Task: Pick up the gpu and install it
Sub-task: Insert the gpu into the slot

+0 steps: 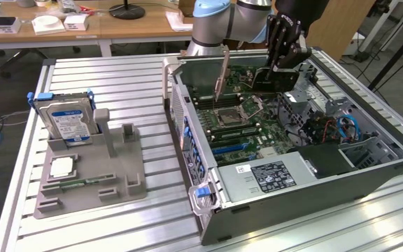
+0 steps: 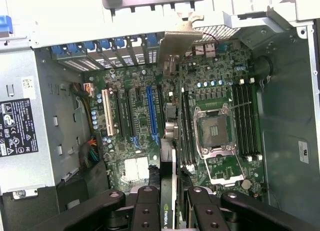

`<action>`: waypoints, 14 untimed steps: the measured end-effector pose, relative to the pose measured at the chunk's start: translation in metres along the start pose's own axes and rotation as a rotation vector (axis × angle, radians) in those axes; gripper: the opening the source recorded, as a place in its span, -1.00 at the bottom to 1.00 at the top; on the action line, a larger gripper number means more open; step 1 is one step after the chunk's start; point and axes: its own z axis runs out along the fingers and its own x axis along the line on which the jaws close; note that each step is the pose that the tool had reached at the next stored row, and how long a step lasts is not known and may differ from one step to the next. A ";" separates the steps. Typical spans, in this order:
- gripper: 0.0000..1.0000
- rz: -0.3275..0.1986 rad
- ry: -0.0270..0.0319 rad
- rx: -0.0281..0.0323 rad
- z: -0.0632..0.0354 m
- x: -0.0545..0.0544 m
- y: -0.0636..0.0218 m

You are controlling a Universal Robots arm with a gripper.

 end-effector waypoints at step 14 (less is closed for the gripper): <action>-0.47 -0.058 0.0007 0.0031 0.0018 0.000 0.0000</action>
